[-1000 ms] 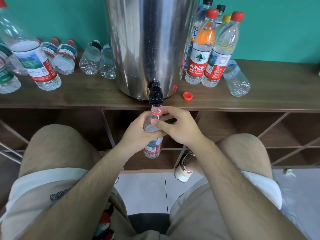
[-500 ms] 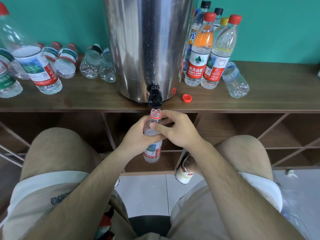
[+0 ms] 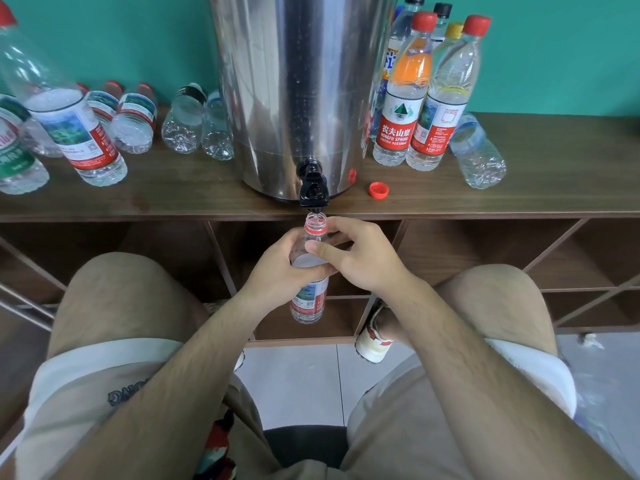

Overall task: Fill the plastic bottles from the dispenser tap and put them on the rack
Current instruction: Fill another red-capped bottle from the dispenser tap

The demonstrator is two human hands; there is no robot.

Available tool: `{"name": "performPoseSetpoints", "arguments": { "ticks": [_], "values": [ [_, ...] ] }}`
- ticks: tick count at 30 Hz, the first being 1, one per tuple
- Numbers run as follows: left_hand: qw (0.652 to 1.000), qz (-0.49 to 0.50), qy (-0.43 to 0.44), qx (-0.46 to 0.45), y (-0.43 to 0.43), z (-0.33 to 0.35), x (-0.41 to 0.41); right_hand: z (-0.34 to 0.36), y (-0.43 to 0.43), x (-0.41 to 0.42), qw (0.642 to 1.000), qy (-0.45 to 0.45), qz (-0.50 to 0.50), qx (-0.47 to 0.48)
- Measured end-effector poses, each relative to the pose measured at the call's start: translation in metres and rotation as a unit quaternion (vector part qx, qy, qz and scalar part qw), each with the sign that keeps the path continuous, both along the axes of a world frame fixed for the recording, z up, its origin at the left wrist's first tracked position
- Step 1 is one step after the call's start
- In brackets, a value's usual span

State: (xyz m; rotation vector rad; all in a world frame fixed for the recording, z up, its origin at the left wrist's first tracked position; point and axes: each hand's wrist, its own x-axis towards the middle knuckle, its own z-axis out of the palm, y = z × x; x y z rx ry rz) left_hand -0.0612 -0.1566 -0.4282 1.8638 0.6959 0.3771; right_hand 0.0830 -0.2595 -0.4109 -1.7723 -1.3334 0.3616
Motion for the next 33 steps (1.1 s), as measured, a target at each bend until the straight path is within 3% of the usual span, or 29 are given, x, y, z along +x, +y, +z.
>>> {"name": "performPoseSetpoints", "arguments": {
  "ticks": [21,33],
  "values": [
    [0.999,0.022,0.009,0.026,-0.002,0.005,0.002,-0.003,0.007,-0.006,0.999,-0.02,-0.026,0.032],
    [1.0,0.014,0.024,-0.006,-0.004,0.009,0.001,-0.004,0.008,-0.007,0.998,-0.044,-0.037,0.02]
  ]
}}
